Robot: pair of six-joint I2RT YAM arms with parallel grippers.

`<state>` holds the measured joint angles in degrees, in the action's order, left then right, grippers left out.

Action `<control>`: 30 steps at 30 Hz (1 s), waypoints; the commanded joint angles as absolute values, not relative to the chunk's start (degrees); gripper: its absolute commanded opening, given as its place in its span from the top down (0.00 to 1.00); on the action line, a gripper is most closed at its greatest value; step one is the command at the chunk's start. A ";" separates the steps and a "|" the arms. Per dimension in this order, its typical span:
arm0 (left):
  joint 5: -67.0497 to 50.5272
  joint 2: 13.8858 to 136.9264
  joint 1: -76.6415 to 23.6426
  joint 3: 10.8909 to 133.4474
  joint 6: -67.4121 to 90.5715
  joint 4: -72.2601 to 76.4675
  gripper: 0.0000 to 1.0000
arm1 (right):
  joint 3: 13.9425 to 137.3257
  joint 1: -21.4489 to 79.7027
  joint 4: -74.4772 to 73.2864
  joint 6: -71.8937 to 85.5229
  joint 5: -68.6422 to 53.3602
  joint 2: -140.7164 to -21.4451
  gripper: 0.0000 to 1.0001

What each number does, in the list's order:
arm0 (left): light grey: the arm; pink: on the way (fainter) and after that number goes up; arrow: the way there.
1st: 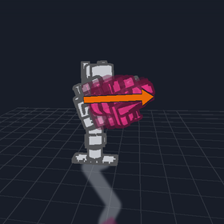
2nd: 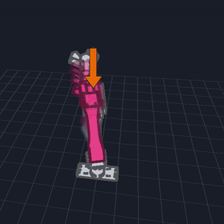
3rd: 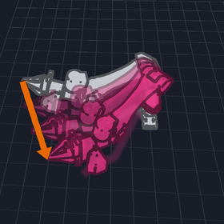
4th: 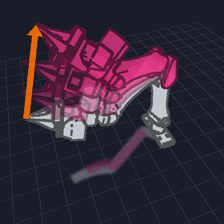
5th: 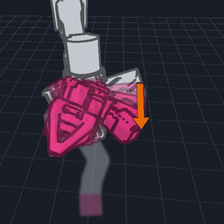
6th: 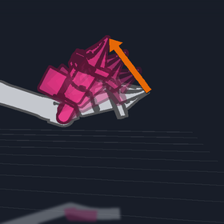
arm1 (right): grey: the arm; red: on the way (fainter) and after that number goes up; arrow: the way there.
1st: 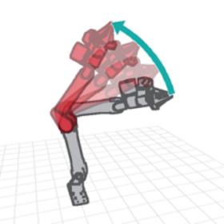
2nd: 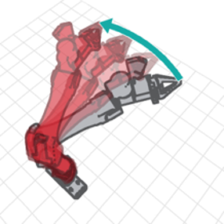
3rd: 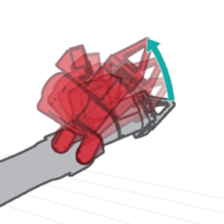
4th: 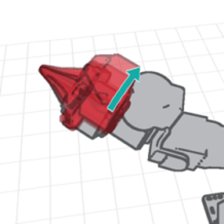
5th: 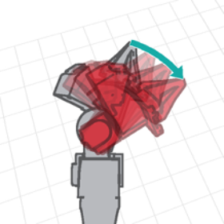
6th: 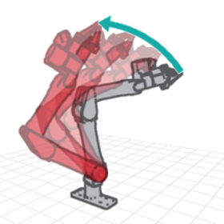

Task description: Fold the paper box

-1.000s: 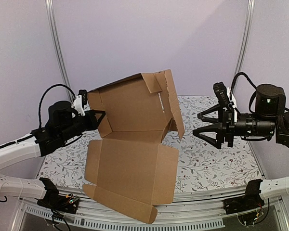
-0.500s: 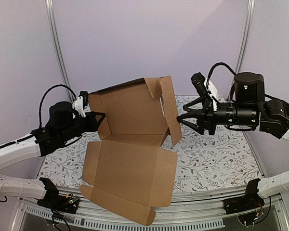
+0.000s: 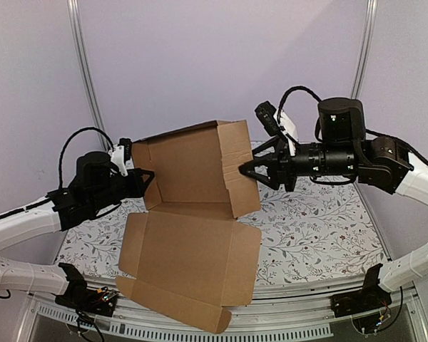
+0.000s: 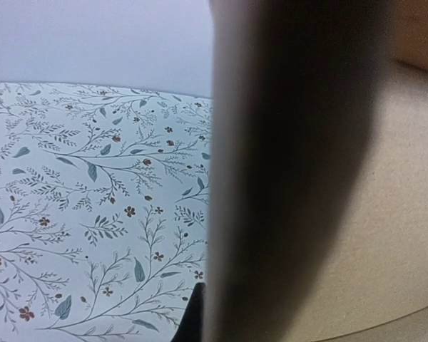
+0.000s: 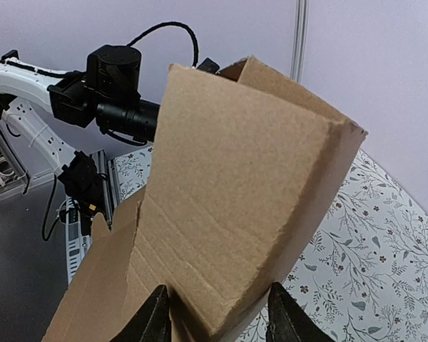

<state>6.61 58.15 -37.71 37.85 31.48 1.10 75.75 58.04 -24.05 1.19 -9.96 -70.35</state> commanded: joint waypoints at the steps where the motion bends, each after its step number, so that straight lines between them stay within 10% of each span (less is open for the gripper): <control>1: 8.27 58.44 -38.23 40.31 31.38 -0.88 1.00 | 78.72 57.84 -25.10 1.79 -8.06 -73.64 0.57; 30: 24.57 62.24 -43.17 45.15 32.15 -12.99 1.00 | 84.96 60.75 -24.69 6.00 19.03 -91.20 0.53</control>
